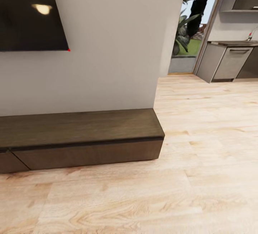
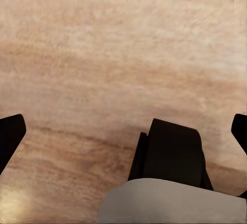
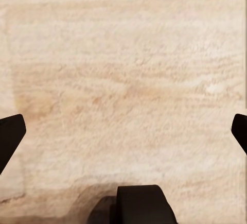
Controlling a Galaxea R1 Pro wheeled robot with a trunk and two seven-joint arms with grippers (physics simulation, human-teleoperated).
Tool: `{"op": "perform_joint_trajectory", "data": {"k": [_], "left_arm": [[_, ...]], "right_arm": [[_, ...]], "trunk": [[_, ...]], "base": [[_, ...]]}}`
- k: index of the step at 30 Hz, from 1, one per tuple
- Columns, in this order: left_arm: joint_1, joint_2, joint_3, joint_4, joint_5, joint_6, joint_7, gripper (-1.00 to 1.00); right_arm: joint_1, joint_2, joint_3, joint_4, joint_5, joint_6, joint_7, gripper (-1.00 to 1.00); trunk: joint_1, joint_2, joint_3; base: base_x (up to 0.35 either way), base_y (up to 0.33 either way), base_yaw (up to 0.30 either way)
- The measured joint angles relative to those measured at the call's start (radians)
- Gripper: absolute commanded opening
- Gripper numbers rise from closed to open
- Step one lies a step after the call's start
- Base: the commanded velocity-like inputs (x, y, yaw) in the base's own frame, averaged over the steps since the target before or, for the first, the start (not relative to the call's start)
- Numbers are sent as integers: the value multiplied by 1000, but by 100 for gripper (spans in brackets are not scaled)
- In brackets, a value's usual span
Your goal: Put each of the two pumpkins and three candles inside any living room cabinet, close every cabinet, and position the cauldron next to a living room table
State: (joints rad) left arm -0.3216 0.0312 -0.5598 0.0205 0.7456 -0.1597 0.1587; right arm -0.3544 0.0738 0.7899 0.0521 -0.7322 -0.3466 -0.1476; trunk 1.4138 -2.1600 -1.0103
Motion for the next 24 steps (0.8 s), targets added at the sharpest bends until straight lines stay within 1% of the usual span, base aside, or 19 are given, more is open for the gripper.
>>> {"op": "perform_joint_trajectory", "data": {"k": [6,13,24], "left_arm": [[9,-1,1,4,1,2,2,100],[10,11,1,7,1,0,4,100],[10,13,2,9,2,-1,4,100]], "right_arm": [[0,-2,0,3,-5,1,0,100],[2,-1,0,3,-6,2,1,100],[3,0,0,2,-6,1,1,100]], "trunk": [[0,0,0],[0,0,0],[0,0,0]], "base": [[0,0,0],[0,0,0],[0,0,0]]}}
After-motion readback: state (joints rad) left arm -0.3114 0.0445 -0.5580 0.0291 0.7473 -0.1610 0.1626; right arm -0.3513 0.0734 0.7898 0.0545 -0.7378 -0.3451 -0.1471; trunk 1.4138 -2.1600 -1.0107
